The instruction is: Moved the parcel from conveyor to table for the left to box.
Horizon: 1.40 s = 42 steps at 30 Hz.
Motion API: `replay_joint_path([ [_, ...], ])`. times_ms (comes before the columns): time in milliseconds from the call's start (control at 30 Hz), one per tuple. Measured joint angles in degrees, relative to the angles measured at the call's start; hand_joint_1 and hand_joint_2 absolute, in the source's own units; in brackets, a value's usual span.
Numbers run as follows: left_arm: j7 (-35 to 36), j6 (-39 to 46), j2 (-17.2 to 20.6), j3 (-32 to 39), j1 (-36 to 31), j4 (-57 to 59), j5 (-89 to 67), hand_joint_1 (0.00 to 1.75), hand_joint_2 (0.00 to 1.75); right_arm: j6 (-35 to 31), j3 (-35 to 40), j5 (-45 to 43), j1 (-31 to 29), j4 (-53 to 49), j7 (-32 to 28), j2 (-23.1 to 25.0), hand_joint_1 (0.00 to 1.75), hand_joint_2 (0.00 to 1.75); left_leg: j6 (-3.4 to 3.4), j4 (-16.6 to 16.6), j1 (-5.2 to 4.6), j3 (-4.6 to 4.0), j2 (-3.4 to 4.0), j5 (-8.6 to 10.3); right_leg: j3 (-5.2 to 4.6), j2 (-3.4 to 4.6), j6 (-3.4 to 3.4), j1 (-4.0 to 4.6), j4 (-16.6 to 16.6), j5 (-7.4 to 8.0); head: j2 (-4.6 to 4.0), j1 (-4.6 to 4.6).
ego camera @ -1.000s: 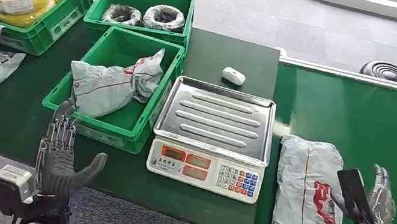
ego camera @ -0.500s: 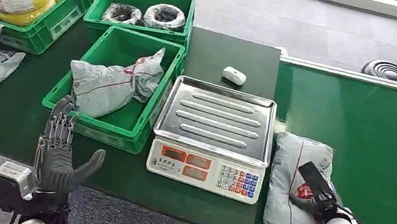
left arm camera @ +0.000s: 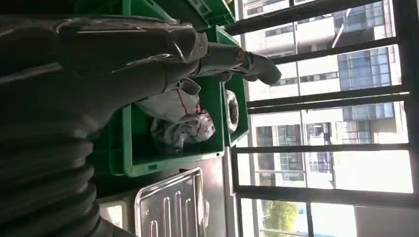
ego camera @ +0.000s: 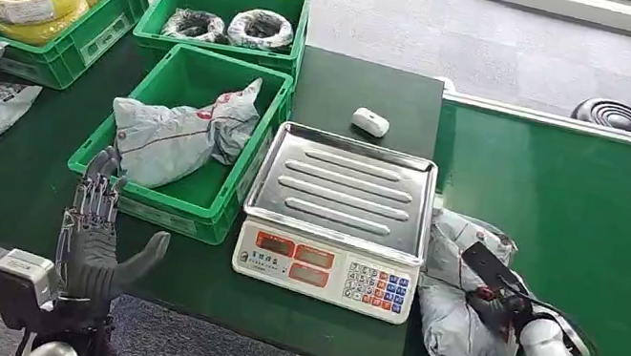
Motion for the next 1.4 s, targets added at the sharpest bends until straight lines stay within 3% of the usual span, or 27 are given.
replay_joint_path([
  [33, 0.0, 0.0, 0.0, 0.0, 0.0, 0.0, 0.0, 0.0, 1.75, 0.0, 0.0, 0.0, -0.1, 0.1, 0.0, 0.0, 1.73, 1.75, 0.0, 0.0, 0.01, -0.03, 0.0, 0.0, 0.0, 0.0, 0.0, 0.01, 0.0, 0.0, 0.0, 0.04],
  [67, 0.0, 0.1, 0.0, 0.0, 0.1, 0.0, 0.0, 0.0, 1.75, -0.3, 0.1, 0.0, -0.2, 0.1, 0.0, 0.0, 1.73, 0.0, -0.01, 0.0, 0.01, -0.04, -0.01, 0.0, -0.01, 0.0, 0.0, 0.01, 0.0, -0.01, 0.0, 0.0],
  [133, 0.0, 0.5, -0.1, 0.3, 0.5, -0.2, -0.4, 0.0, 1.75, -2.8, 0.2, -1.0, -0.4, 0.2, 0.6, 0.1, 1.73, 0.0, -0.01, 0.0, 0.01, -0.11, -0.03, 0.0, -0.01, -0.02, 0.0, 0.01, 0.0, -0.01, 0.0, 0.04],
  [233, 0.0, 1.1, -0.6, 1.1, 2.1, -1.7, -1.2, 0.0, 1.75, -12.0, -1.5, -5.6, -0.4, 0.2, 1.2, 0.9, 1.75, 0.0, 0.0, 0.0, 0.0, -0.31, -0.09, 0.02, -0.18, -0.06, 0.01, -0.03, 0.0, -0.01, 0.0, 0.02],
  [367, 0.0, 1.3, -0.9, 1.7, 3.5, -3.2, -1.6, 0.0, 1.75, -15.8, -3.7, -8.6, -0.9, 0.1, 0.7, 1.5, 1.75, 0.0, 0.0, 0.0, 0.0, -0.4, -0.08, 0.02, -0.27, -0.06, 0.01, -0.05, 0.0, 0.0, 0.0, 0.02],
  [500, -0.8, 2.1, -1.0, 1.8, 4.1, -3.6, -1.4, 0.0, 1.75, -23.6, -10.4, -20.6, -0.9, -2.3, -7.5, 2.5, 1.75, 0.0, 0.01, 0.0, -0.06, -0.5, -0.27, 0.03, -0.39, -0.21, 0.02, -0.08, 0.0, 0.0, 0.0, 0.02],
  [600, -1.6, 2.9, -1.0, 1.7, 4.0, -3.4, -0.7, 0.0, 1.75, -25.7, -15.3, -29.6, -0.5, -5.9, -13.1, 2.7, 1.75, 0.0, 0.01, 0.0, -0.06, -0.53, -0.37, 0.03, -0.4, -0.25, 0.01, -0.08, 0.0, 0.0, 0.0, 0.0],
  [633, -1.9, 3.2, -0.9, 1.6, 4.0, -3.3, -0.2, 0.0, 1.75, -27.0, -17.1, -33.3, 0.4, -8.5, -15.3, 2.9, 1.75, 1.75, 0.01, 0.0, -0.06, -0.56, -0.4, 0.03, -0.41, -0.28, 0.02, -0.08, 0.0, -0.01, 0.0, 0.02],
  [733, -2.6, 4.1, -0.8, 0.8, 3.8, -2.7, 0.4, 0.0, 1.75, -37.4, -21.7, -43.6, 4.4, -20.6, -24.2, 4.6, 1.75, 1.75, 0.02, 0.0, -0.06, -0.68, -0.67, 0.04, -0.42, -0.58, 0.09, -0.08, 0.0, -0.06, 0.0, 0.02],
  [800, -2.8, 4.1, -0.7, 0.3, 3.3, -2.3, 0.8, 0.0, 1.75, -45.2, -22.7, -45.2, 8.1, -31.7, -28.7, 6.7, 1.75, 1.75, 0.02, 0.0, -0.05, -0.73, -0.71, 0.04, -0.44, -0.58, 0.09, -0.07, 0.0, -0.08, 0.0, 0.0],
  [867, -3.0, 4.2, -0.5, -0.3, 2.6, -1.8, 0.9, 0.0, 1.75, -49.9, -22.1, -45.3, 11.4, -41.9, -29.0, 8.7, 1.75, 1.75, 0.0, 0.0, -0.04, -0.74, -0.56, 0.02, -0.5, -0.47, 0.07, -0.05, 0.0, -0.09, 0.0, 0.0],
  [933, -3.1, 4.2, -0.4, -0.5, 2.2, -1.4, 1.0, 0.0, 1.75, -50.3, -20.5, -43.8, 13.3, -49.5, -28.6, 9.7, 1.75, 1.75, 0.0, 0.0, -0.04, -0.85, -0.44, 0.01, -0.52, -0.41, 0.06, -0.05, 0.0, -0.09, 0.0, 0.0],
  [967, -3.2, 4.2, -0.3, -0.6, 1.9, -1.4, 0.9, 0.0, 1.75, -49.3, -19.1, -42.2, 13.4, -52.1, -27.2, 10.1, 1.75, 0.0, 0.0, 0.0, -0.04, -0.85, -0.34, 0.02, -0.55, -0.33, 0.04, -0.05, 0.1, -0.08, 0.0, 0.02],
  [1100, -3.4, 3.8, -0.1, -0.7, 0.0, -1.3, 0.3, 0.0, 1.75, -35.4, -9.1, -33.9, 9.0, -55.0, -17.2, 10.3, 1.75, 0.0, -0.03, 0.0, -0.04, -0.75, 0.05, 0.11, -0.57, 0.02, -0.07, -0.06, 0.1, 0.07, 0.0, 0.02],
  [1167, -3.3, 3.0, 0.0, -0.7, -1.3, -0.9, 0.0, 0.0, 1.75, -24.7, -3.6, -27.8, 4.3, -51.8, -11.7, 10.2, 1.75, 0.0, -0.07, 0.0, -0.04, -0.77, 0.05, 0.25, -0.61, 0.04, -0.06, -0.05, 0.1, 0.22, 0.0, 0.05],
  [1233, -3.2, 2.3, 0.0, -0.7, -3.1, -0.5, -0.4, 0.0, 1.75, -17.7, 2.3, -21.4, -1.4, -45.4, -10.8, 10.2, 1.75, 0.0, -0.03, 0.0, -0.04, -0.71, 0.1, 0.44, -0.71, 0.11, -0.01, -0.05, 0.1, 0.37, 0.0, 0.02],
  [1333, -3.1, 1.9, 0.0, -0.7, -4.2, -0.1, -0.6, 0.0, 1.75, -16.5, 7.3, -20.1, -5.5, -40.2, -11.0, 10.8, 1.75, 0.0, -0.09, 0.0, -0.03, -0.86, -0.58, 0.57, -0.69, -0.5, 0.0, -0.03, 0.1, 0.35, 0.0, -0.02],
  [1400, -3.1, 1.7, 0.1, -0.7, -4.5, 0.2, -0.8, 0.0, 1.75, -12.6, 9.4, -18.9, -7.4, -37.5, -11.4, 10.9, 1.75, 0.0, -0.09, 0.0, -0.02, -0.99, -0.63, 0.56, -0.73, -0.51, 0.0, -0.02, 0.1, 0.35, 0.0, 0.0],
])
